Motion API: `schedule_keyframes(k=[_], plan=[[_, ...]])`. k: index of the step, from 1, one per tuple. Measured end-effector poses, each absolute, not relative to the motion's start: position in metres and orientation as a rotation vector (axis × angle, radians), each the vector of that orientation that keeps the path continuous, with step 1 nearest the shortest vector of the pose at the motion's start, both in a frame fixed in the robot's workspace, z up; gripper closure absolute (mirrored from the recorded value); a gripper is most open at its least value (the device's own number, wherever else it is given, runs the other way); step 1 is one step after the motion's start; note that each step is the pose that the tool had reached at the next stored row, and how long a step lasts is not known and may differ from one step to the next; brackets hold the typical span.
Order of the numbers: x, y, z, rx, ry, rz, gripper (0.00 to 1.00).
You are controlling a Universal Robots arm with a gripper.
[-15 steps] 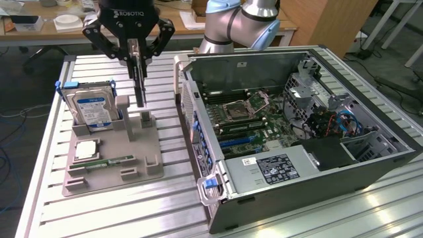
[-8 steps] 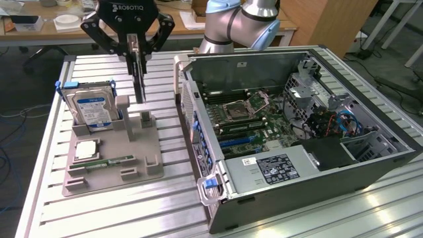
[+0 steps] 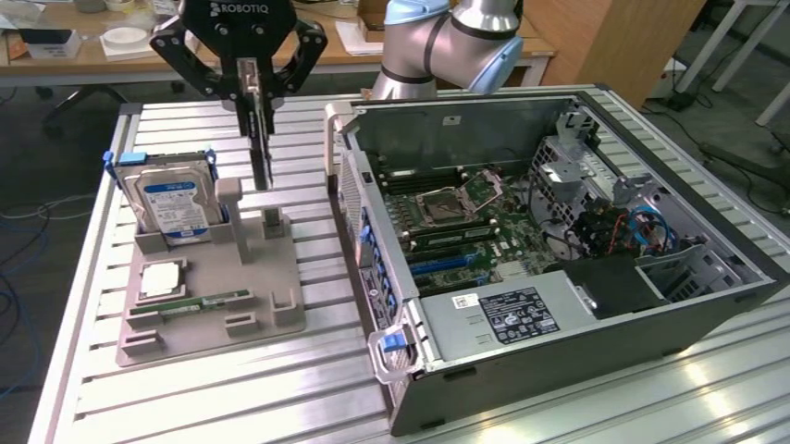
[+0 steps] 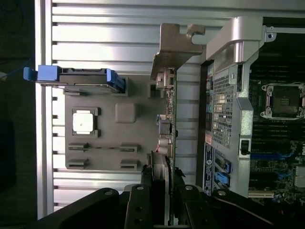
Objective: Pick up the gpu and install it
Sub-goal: 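Pick up the gpu and move the gpu toward the slot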
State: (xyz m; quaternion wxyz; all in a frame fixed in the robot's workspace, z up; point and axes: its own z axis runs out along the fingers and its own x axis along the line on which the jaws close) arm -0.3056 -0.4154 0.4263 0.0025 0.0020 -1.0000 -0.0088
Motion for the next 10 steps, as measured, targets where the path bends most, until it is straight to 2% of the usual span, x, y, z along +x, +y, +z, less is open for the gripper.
schedule_keyframes(k=[10], plan=[[-0.294, -0.415, 0.426, 0.006, -3.136, -0.028, 0.73]])
